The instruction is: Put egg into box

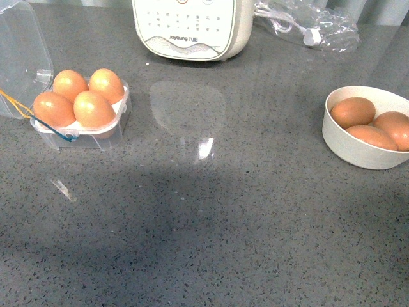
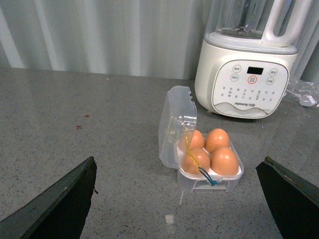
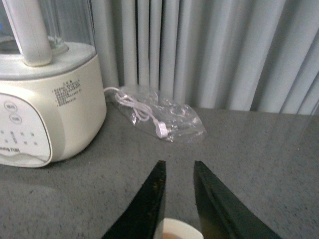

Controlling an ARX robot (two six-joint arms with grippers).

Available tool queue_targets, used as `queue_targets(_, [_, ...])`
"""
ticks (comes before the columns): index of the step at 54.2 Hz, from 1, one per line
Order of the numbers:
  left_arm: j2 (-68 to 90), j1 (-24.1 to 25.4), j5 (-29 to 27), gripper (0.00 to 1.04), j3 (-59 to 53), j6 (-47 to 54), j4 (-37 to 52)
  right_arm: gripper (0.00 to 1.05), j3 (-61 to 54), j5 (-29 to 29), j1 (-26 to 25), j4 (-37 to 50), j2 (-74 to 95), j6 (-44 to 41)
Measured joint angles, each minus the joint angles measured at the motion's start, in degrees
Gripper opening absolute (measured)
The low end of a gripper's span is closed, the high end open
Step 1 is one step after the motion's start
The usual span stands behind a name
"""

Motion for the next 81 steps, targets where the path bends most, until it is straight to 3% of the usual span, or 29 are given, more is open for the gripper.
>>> queue_targets(2, [0.00, 0.00, 0.00, 0.98, -0.02, 0.00, 0.00, 0.03, -1.42, -1.01, -0.74, 0.00, -1.60, 0.00])
queue_targets(32, [0.00, 0.00, 0.02, 0.98, 0.00, 0.00, 0.00, 0.03, -15.63, -9.18, -9.46, -3.58, -19.21, 0.15])
queue_targets(51, [0.00, 0.00, 0.00, 0.98, 0.00, 0.00, 0.00, 0.03, -18.58, -15.43, -16.00, -15.89, -34.64, 0.17])
queue_targets(81, [0.00, 0.00, 0.02, 0.98, 0.00, 0.00, 0.00, 0.03, -19.17, -15.76, -16.11, -35.80, -56.46, 0.17])
